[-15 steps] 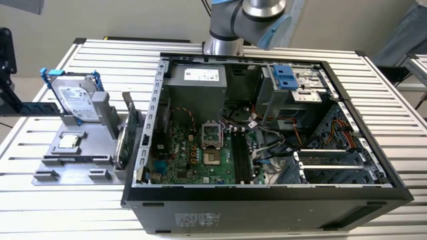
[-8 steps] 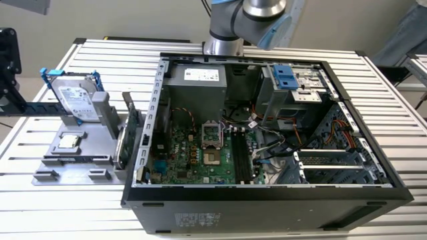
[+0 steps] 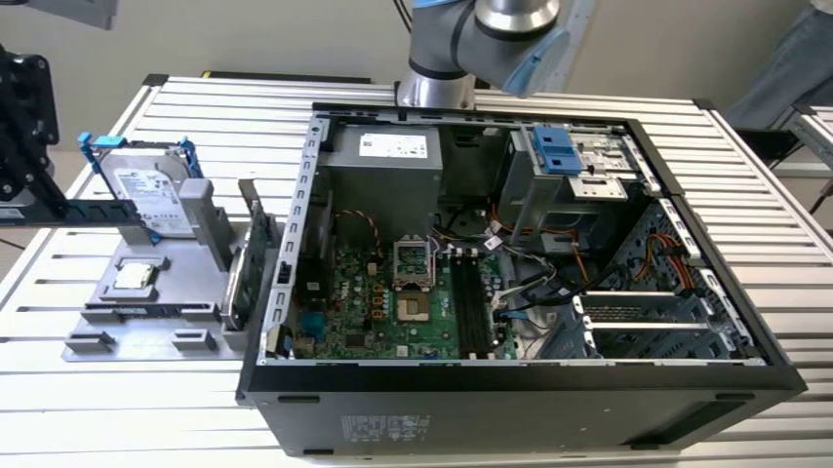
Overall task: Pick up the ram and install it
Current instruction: 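Pick up the ram and move it above insertion slot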
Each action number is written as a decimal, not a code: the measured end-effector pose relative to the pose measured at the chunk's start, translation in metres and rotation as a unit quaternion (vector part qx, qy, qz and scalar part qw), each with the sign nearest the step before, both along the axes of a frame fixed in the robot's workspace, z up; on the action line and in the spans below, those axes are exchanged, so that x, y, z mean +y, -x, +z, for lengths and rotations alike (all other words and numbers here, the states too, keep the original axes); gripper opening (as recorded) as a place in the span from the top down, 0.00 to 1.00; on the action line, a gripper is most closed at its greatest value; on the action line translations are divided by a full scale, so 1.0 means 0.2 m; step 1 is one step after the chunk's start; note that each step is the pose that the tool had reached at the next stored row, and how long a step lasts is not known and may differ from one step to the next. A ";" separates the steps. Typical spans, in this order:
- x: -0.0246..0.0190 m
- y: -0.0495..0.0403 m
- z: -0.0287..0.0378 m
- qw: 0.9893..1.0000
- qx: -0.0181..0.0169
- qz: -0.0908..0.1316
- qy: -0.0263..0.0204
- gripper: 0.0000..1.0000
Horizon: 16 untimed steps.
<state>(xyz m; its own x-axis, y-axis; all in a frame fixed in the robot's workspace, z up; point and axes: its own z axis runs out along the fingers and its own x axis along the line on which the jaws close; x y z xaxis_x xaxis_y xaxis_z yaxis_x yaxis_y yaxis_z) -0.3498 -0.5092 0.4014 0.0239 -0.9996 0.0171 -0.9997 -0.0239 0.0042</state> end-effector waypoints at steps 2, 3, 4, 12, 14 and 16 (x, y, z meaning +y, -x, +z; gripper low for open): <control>0.000 -0.018 0.000 1.000 0.000 0.000 0.000 1.00; 0.000 -0.027 0.000 1.000 0.000 0.000 0.000 1.00; 0.000 -0.037 0.000 1.000 0.000 0.000 0.000 1.00; 0.000 -0.119 0.000 1.000 0.000 0.000 0.000 1.00; 0.000 -0.141 0.000 1.000 0.000 0.000 0.000 1.00; 0.000 -0.164 0.000 1.000 0.000 0.000 0.000 1.00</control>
